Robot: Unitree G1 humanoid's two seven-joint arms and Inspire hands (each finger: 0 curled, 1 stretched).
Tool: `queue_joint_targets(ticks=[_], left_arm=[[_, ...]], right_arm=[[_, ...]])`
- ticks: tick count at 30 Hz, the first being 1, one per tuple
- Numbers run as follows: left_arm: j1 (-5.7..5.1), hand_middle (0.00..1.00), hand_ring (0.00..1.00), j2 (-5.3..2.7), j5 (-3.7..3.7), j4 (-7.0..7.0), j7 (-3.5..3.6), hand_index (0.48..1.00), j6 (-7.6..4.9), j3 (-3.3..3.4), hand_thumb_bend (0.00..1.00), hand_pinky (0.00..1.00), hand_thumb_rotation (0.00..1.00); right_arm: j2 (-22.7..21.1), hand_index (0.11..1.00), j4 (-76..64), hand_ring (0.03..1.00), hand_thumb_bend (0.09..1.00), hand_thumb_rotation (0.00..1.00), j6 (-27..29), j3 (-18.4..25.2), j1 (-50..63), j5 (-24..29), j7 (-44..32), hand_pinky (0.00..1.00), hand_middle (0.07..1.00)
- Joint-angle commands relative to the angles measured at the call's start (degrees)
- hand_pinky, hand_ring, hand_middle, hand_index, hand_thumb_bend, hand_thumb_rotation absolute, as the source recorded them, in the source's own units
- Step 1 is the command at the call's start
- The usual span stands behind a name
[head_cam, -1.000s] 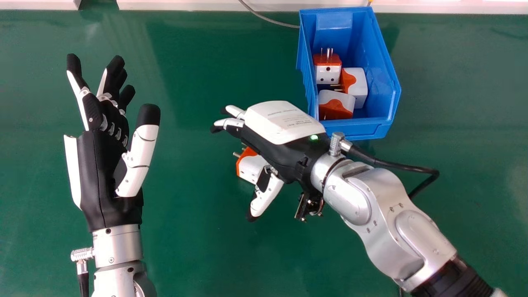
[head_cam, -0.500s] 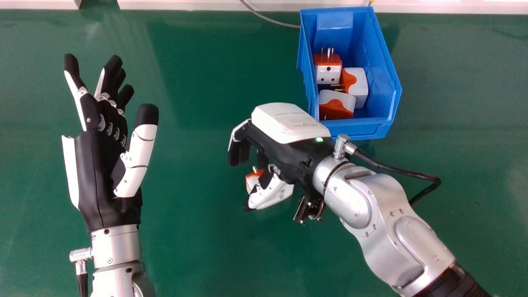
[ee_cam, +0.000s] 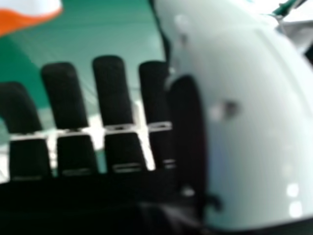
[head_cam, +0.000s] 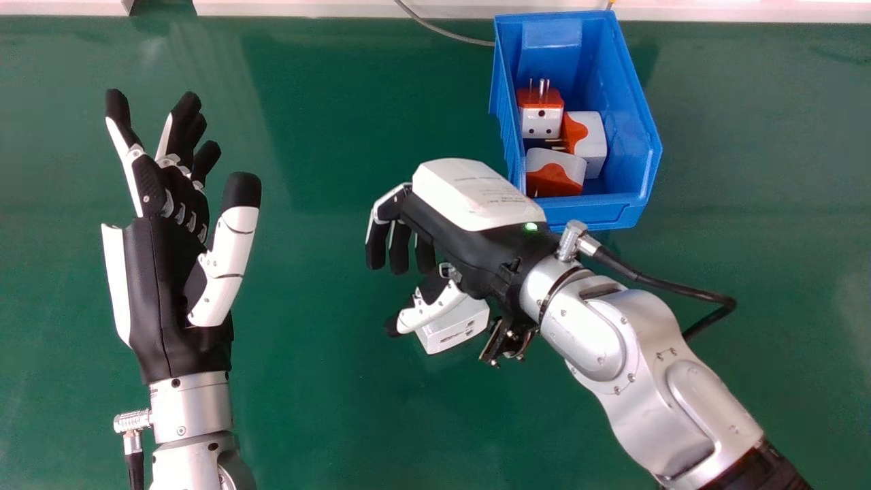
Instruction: Pick all objects and put in blue box
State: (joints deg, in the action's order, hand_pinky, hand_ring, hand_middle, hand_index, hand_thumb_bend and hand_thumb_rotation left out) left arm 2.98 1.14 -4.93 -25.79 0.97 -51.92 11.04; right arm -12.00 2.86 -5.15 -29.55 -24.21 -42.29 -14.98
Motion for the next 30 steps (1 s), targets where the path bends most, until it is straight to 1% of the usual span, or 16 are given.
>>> queue_joint_targets(ticks=[1,4,6,10,12,13,14,15,16,17,18,20,21,24,27,30], left_arm=[[-0.09,0.93,0.94,0.47,0.74,0.91,-0.32,0.916,-0.90,0.17,0.67,0.91,0.60],[-0.24,0.92,0.94,0.39,0.82,1.15,-0.38,0.917,-0.63,0.03,0.67,0.91,0.60],[-0.33,0.92,0.94,0.38,0.53,1.32,-0.16,0.918,-0.43,-0.11,0.67,0.91,0.60],[-0.83,0.92,0.94,0.28,1.28,2.14,-0.76,0.920,0.11,-0.05,0.68,0.91,0.61],[-0.99,0.92,0.94,0.25,1.09,2.37,-0.67,0.920,0.21,-0.14,0.68,0.91,0.61],[-1.09,0.92,0.94,0.21,1.19,2.50,-0.76,0.920,0.31,-0.16,0.68,0.91,0.61],[-1.15,0.92,0.94,0.20,1.34,2.55,-0.85,0.920,0.34,-0.15,0.67,0.91,0.61],[-1.16,0.92,0.94,0.21,1.39,2.53,-0.86,0.920,0.30,-0.15,0.67,0.91,0.60],[-1.10,0.92,0.94,0.22,1.35,2.43,-0.84,0.920,0.16,-0.13,0.67,0.91,0.60],[-1.01,0.92,0.94,0.24,1.23,2.33,-0.80,0.920,0.07,-0.14,0.66,0.91,0.60],[-0.89,0.92,0.94,0.24,0.85,2.20,-0.62,0.920,-0.02,-0.19,0.66,0.91,0.60],[-0.69,0.92,0.94,0.33,0.49,1.91,-0.41,0.918,-0.23,-0.23,0.66,0.91,0.59],[-0.66,0.92,0.94,0.34,0.28,1.84,-0.29,0.918,-0.25,-0.25,0.66,0.91,0.59],[-0.75,0.92,0.94,0.17,-0.11,2.05,-0.07,0.918,0.05,-0.25,0.66,0.91,0.58],[-0.81,0.92,0.94,0.18,-0.03,2.26,-0.02,0.919,0.27,-0.19,0.65,0.91,0.59],[-0.78,0.93,0.94,0.23,-0.58,2.21,0.49,0.919,0.19,-0.34,0.66,0.91,0.59]], right_arm=[[-0.19,0.510,-3.37,0.422,0.502,0.00,2.12,1.09,0.29,0.99,1.42,0.31,0.502],[-0.27,0.510,-4.20,0.436,0.496,0.00,3.12,1.76,0.77,1.81,1.81,0.33,0.511],[-0.33,0.510,-4.33,0.438,0.495,0.00,3.90,2.07,1.01,2.23,2.48,0.33,0.514],[-0.54,0.507,-6.96,0.442,0.492,0.00,2.74,2.56,1.93,2.18,1.41,0.32,0.526],[-0.92,0.507,-10.12,0.443,0.492,0.00,0.23,2.54,2.71,0.61,-0.67,0.32,0.527],[-2.14,0.507,-12.57,0.443,0.492,0.00,-2.22,1.65,2.62,-2.19,-4.18,0.32,0.527],[-3.56,0.505,-15.03,0.444,0.496,0.00,-4.69,0.45,2.29,-5.79,-8.53,0.35,0.532],[-4.44,0.585,-17.09,0.561,0.631,0.03,-6.77,-0.44,2.14,-8.60,-12.26,0.46,0.650],[-4.85,0.585,-18.84,0.561,0.631,0.03,-9.08,-1.30,1.90,-11.34,-16.42,0.46,0.650],[-4.81,0.696,-20.01,0.721,0.786,0.07,-11.03,-1.86,1.69,-13.05,-19.99,0.58,0.797],[-4.47,0.696,-20.77,0.721,0.786,0.07,-12.77,-2.11,1.65,-14.00,-22.92,0.58,0.797],[-4.12,0.868,-21.29,0.941,0.956,0.08,-14.89,-2.69,1.46,-15.40,-27.04,0.86,0.958],[-4.01,0.910,-21.36,0.970,0.979,0.09,-15.51,-3.00,1.42,-16.17,-28.38,0.93,0.979],[-3.39,0.985,-21.14,0.996,0.999,0.15,-17.32,-4.20,0.99,-19.12,-31.98,0.99,0.998],[-2.54,0.998,-20.66,1.000,1.000,0.18,-18.27,-4.52,0.73,-20.39,-33.98,1.00,1.000],[-2.03,1.000,-20.12,1.000,1.000,0.19,-18.52,-4.50,0.80,-20.89,-34.37,1.00,1.000]])
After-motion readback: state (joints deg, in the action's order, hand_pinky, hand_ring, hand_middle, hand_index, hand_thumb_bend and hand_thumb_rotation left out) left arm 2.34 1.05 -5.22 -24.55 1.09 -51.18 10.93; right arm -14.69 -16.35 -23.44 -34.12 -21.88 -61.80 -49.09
